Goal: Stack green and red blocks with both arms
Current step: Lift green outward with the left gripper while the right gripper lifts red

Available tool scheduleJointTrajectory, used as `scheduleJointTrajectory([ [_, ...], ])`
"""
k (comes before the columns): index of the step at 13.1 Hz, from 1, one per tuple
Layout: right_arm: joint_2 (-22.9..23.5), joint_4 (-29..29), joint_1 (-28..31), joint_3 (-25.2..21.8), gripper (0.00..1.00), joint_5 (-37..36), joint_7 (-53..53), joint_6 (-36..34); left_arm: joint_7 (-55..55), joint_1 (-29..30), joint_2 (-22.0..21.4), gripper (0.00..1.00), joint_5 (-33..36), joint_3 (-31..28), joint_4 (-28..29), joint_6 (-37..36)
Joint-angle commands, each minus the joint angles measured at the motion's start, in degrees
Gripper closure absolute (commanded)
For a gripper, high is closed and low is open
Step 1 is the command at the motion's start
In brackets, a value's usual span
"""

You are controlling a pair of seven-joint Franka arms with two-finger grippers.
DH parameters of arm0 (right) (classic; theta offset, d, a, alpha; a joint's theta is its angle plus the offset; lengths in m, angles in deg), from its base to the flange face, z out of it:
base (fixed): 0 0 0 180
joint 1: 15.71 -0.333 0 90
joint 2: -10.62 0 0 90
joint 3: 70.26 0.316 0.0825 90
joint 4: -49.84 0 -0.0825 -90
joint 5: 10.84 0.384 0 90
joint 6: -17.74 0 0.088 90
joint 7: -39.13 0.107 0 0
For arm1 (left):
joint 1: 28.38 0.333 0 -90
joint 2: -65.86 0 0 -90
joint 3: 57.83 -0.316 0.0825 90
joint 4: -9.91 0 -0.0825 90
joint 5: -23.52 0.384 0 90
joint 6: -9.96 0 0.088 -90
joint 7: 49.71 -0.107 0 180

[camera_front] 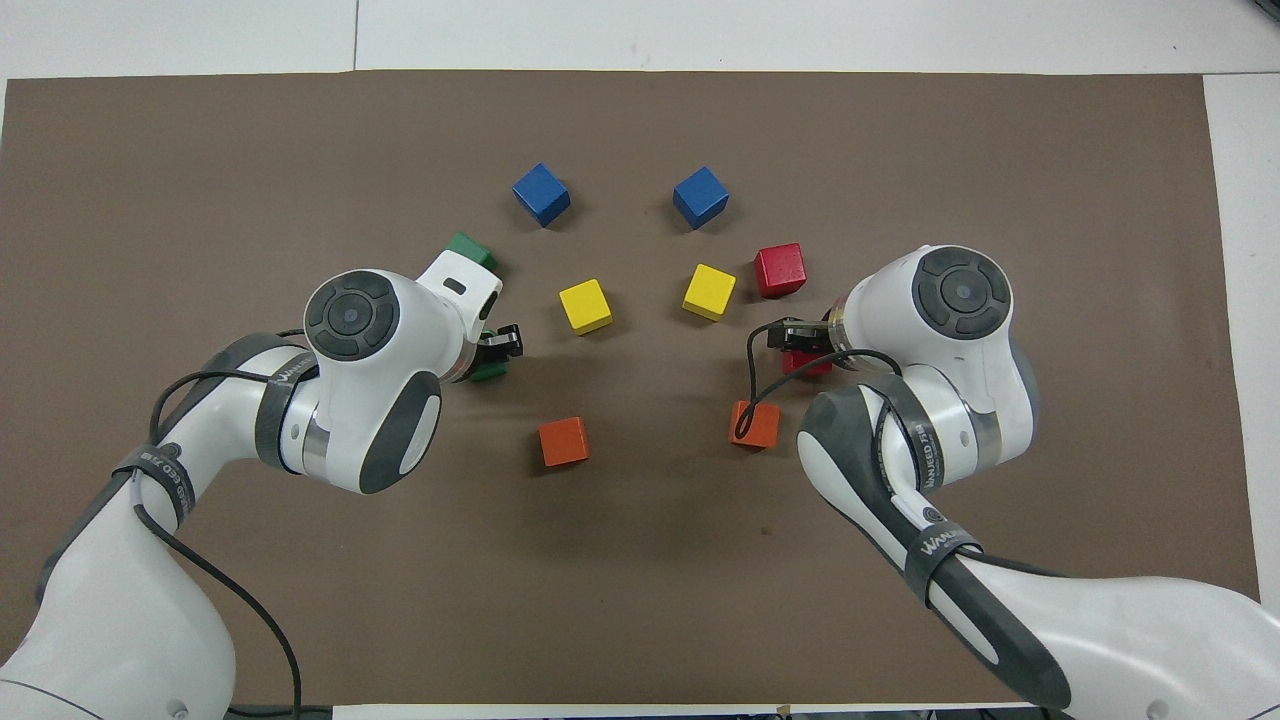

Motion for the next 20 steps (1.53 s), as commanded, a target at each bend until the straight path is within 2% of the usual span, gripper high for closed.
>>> scheduleJointTrajectory([
  [1,0.8,-0.4,-0.2,0.0,0.03,0.0,1.4,1.9,-3.1,3.0,-3.6,1.00,0.2,-0.3,-0.3,-2.4],
  [4,1.9,-0.5,-0.5,0.0,0.03,0.0,1.6,3.1,-15.6,11.4,-7.9,1.00,0.1,-0.2,-4.9,-14.3],
  [6,2.5,-0.5,-0.6,0.0,0.07,0.0,1.8,3.5,-24.8,17.9,-10.5,1.00,0.1,-0.3,-5.0,-17.7],
  [7,2.5,-0.5,-0.6,0.0,0.34,0.0,1.5,3.4,-29.9,21.4,-11.1,1.00,0.1,-0.3,-4.9,-18.5],
  [8,2.5,-0.4,-0.6,0.0,0.82,0.0,1.1,2.9,-34.2,24.4,-11.2,1.00,0.1,-0.3,-4.7,-18.6],
  [9,2.3,0.0,-0.6,0.0,1.00,0.0,0.8,2.0,-37.3,27.1,-11.4,1.00,0.1,-0.3,-4.2,-18.3],
  [11,0.9,4.0,0.5,-0.4,1.00,-0.1,-2.5,-5.9,-42.9,32.0,-12.1,1.00,0.0,-0.3,-2.1,-16.2],
  [13,0.0,8.7,7.1,-0.5,1.00,-0.1,-14.9,-12.7,-45.5,34.6,-12.7,1.00,0.0,-0.3,1.9,-10.8],
  [16,-0.3,8.6,17.0,-0.4,1.00,-0.1,-31.7,-11.0,-48.3,36.4,-11.6,1.00,0.0,-0.3,7.8,-0.9],
  [20,0.2,6.3,21.9,-0.5,1.00,-0.1,-35.0,-7.3,-52.4,36.9,-10.3,1.00,0.0,-0.3,9.0,2.1],
])
